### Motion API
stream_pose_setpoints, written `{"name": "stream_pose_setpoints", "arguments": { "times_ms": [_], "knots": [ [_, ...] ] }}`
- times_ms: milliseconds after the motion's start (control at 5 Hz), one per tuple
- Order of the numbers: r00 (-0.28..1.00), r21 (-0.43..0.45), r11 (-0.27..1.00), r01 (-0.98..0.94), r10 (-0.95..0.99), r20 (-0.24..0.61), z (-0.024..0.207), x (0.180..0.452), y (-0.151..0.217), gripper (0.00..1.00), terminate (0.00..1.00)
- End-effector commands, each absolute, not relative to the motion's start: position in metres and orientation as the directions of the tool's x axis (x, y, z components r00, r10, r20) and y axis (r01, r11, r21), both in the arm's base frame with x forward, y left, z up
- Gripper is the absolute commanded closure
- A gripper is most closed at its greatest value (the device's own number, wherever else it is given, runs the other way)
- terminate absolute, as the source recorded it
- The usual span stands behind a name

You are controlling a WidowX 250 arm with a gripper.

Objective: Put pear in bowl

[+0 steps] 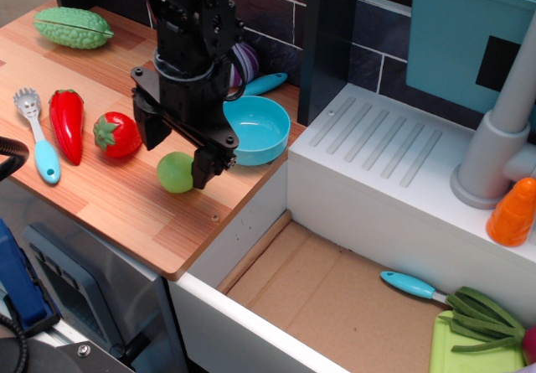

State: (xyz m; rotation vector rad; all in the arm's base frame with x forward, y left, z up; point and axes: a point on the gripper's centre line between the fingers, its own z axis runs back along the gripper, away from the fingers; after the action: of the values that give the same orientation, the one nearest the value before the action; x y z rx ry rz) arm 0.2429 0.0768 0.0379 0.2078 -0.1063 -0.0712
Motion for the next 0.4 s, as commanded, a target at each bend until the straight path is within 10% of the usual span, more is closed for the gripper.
{"name": "stream_pose_setpoints", "arguments": {
  "times_ms": [0,200],
  "knots": [
    [0.984,0.215,0.974,0.079,-0.110,0.141,0.0366,0.2536,0.0869,0.00,0.00],
    [0.982,0.211,0.974,0.075,-0.109,0.153,0.0281,0.2526,0.0913,0.00,0.00]
  ]
}}
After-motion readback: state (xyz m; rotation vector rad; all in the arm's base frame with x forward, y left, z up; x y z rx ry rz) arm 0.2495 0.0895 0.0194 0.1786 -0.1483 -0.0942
